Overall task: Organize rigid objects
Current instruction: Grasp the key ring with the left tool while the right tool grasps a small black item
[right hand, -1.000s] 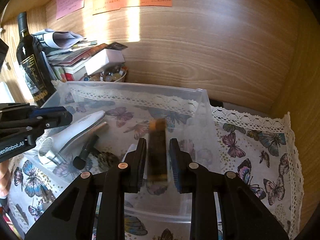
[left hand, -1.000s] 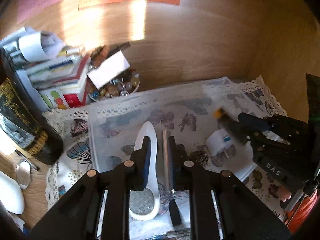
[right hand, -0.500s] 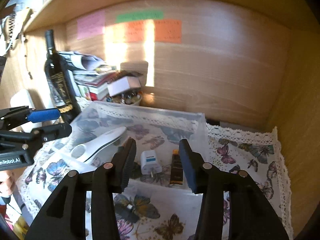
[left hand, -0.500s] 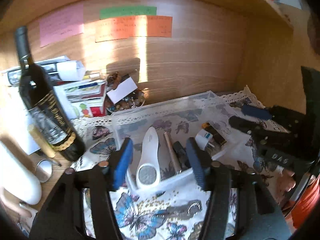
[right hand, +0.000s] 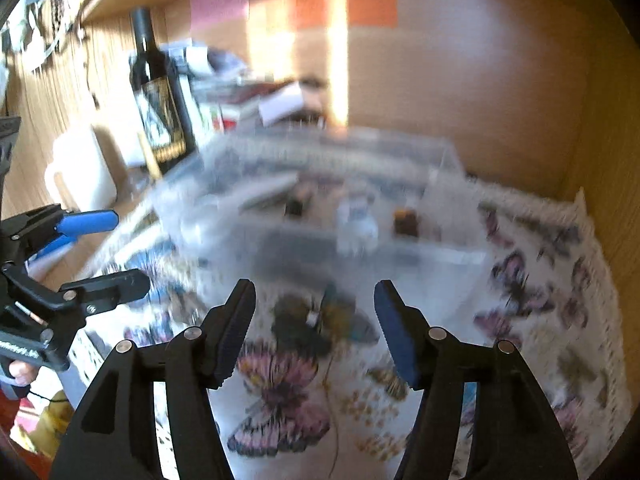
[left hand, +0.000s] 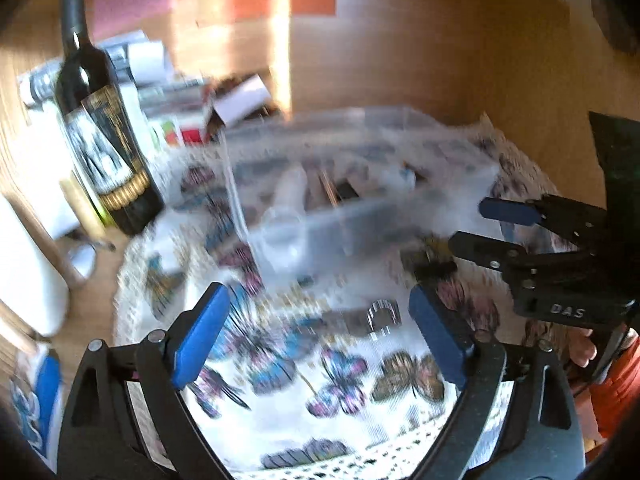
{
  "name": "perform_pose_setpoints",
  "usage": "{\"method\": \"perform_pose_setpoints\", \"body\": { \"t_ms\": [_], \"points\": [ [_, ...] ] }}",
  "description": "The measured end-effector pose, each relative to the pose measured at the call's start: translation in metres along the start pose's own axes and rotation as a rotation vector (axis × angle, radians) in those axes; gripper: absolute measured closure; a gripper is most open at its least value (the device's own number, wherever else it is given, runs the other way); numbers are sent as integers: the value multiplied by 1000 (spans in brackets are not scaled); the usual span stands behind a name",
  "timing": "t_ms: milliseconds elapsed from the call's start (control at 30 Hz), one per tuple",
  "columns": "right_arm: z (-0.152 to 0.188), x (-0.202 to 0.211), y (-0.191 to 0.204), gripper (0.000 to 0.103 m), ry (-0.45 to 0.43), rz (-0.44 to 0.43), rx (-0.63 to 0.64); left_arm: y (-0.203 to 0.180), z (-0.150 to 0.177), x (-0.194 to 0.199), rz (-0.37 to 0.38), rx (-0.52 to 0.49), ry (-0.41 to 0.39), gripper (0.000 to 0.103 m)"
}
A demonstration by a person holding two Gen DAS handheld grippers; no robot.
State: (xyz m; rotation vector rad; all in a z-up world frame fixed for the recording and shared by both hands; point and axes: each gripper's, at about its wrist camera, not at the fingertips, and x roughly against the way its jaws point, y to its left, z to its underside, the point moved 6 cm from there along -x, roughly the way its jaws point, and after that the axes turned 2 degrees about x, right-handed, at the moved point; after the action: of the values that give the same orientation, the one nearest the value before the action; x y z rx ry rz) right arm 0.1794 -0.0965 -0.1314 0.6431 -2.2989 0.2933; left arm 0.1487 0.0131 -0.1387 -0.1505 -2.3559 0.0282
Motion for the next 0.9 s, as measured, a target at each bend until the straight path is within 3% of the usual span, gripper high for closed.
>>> {"method": "perform_pose_setpoints", "body": {
  "t_ms": [300,533,633,700,800,900],
  "points": [
    [21,-24,6,45,115,0,49,-3,25,-39,9,18,139,11],
    [23,-43,7,46,171,-16,63,-4,27,-52,5,10,172,11],
    [24,-43,6,61,167,-17,66,-6,26,-50,16,3,157,25],
    [24,-42,7,77,163,-20,69,-5,25,-49,15,7,148,34],
    [24,-40,8,89,158,-24,69,-5,24,-47,32,12,139,42],
    [24,-39,9,89,154,-27,66,-5,26,-44,31,6,132,42]
  ]
}}
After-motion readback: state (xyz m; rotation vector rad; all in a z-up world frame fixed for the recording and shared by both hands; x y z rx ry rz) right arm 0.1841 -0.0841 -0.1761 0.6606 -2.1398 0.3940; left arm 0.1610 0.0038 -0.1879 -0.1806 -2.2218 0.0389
